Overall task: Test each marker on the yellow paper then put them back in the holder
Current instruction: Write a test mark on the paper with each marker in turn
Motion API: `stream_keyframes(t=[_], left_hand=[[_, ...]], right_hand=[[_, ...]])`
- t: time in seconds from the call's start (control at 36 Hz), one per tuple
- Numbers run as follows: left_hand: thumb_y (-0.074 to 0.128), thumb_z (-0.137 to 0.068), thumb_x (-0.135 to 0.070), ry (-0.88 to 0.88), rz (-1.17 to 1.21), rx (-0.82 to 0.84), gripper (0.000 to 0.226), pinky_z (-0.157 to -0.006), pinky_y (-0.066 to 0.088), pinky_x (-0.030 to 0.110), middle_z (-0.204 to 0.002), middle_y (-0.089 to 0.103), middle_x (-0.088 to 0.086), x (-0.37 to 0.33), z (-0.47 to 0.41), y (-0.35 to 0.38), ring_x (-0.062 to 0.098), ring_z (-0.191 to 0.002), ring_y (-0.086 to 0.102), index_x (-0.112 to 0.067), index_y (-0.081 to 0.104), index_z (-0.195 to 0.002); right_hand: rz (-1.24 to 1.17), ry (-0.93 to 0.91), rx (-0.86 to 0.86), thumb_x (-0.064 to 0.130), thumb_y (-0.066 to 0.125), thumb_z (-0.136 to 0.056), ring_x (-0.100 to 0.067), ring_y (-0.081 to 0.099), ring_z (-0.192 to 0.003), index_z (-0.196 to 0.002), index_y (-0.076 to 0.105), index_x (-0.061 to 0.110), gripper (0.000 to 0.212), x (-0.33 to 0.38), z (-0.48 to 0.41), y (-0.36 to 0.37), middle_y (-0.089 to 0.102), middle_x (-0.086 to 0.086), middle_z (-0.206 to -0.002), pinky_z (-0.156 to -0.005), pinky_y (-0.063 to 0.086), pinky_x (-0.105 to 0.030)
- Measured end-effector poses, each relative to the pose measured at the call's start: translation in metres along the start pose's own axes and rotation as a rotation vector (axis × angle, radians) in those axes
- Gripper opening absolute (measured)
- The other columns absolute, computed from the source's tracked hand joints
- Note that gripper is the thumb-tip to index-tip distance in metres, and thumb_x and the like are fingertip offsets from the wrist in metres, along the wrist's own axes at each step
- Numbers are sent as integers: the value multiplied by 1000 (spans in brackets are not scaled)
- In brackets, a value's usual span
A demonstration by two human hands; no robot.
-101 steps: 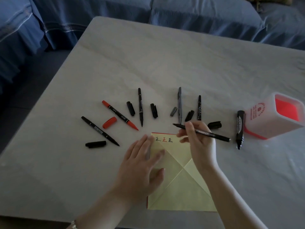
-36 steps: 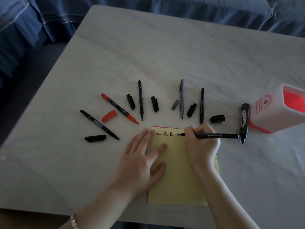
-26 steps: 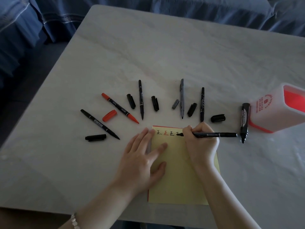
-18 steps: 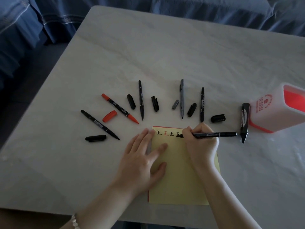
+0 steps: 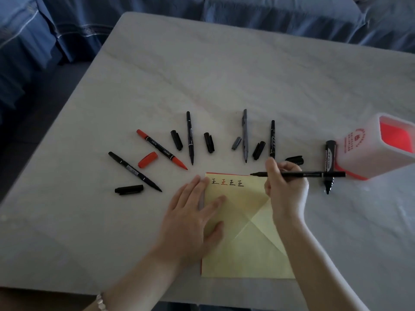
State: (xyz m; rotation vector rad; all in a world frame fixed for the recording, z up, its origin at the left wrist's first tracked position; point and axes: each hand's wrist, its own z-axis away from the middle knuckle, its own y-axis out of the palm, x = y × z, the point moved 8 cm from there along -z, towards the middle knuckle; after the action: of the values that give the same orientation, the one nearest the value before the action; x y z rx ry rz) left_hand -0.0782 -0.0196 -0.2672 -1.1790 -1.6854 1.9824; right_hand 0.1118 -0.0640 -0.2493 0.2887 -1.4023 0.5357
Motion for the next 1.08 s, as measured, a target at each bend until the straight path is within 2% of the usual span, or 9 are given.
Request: stream_keyframes(t=[0.11, 0.22, 0.33, 0.42, 0.53, 0.64, 0.81, 0.94, 1.08], left_hand=[[46, -80, -47, 25, 11, -28, 46, -108, 24, 40, -138, 47, 16, -2, 0, -1, 29, -132, 39, -28, 55, -121], [47, -80, -46, 21, 38, -47, 45, -105, 28, 39, -137, 49, 15, -1, 1, -3, 27, -131, 40, -28, 58, -120], [46, -80, -46, 11, 28, -35, 44, -108, 26, 37, -136, 49, 14, 0, 0, -2, 27, -131, 41, -29, 58, -119], [46, -80, -46, 7, 34, -33, 44, -108, 24, 35, -135, 50, 15, 0, 0, -3, 27, -129, 43, -28, 60, -117], [45, -80, -47, 3, 21, -17, 44, -109, 21, 34, -136, 49, 14, 1, 0, -3, 26, -130, 42, -29, 60, -117], [45, -79, -48, -2, 17, -15, 44, -110, 21, 32, -136, 50, 13, 1, 0, -3, 25, -130, 42, -30, 61, -117], [47, -79, -47, 3, 34, -32, 42, -109, 23, 33, -135, 51, 13, 0, 1, -3, 25, -129, 43, -32, 59, -116], [47, -78, -47, 14, 33, -47, 43, -108, 24, 34, -135, 51, 13, -1, 1, -2, 26, -128, 44, -31, 61, -115], [47, -78, -46, 20, 27, -47, 43, -108, 23, 34, -135, 51, 13, -1, 1, -2, 26, -129, 44, -31, 59, -116]], right_hand=[[54, 54, 236, 21, 59, -87, -7, 37, -42, -52, 49, 19, 37, 25, -14, 10, 45, 9, -37, -47, 32, -16], [-116, 242, 497, 6, 49, -91, -9, 51, -49, -76, 58, 8, 18, 53, -22, 33, 52, -4, -63, -46, 45, -14], [302, 104, 548, 17, 51, -92, -4, 55, -52, -75, 62, 12, 21, 82, -39, 50, 58, -2, -68, -55, 49, -14], [576, 38, 596, 21, 57, -89, -2, 55, -44, -82, 65, 5, 19, 83, -46, 74, 61, -3, -64, -50, 49, -11], [816, -26, 690, 23, 64, -84, -11, 54, -50, -85, 64, 4, 19, 67, -44, 111, 61, -5, -61, -60, 51, -23], [1120, -250, 678, 30, 65, -82, -19, 51, -58, -68, 52, 5, 31, 57, -39, 138, 56, -5, -64, -52, 40, -24], [1199, -203, 583, 29, 70, -79, -15, 34, -49, -54, 32, 10, 50, 38, -43, 142, 37, -3, -55, -42, 23, -24], [1031, -219, 495, 34, 67, -81, -31, 59, -71, -80, 61, -3, 37, 42, -53, 121, 63, -15, -74, -59, 44, -28], [1220, -215, 379, 13, 56, -84, -29, 50, -72, -75, 47, 6, 15, 50, -73, 96, 50, -11, -71, -43, 29, -22]])
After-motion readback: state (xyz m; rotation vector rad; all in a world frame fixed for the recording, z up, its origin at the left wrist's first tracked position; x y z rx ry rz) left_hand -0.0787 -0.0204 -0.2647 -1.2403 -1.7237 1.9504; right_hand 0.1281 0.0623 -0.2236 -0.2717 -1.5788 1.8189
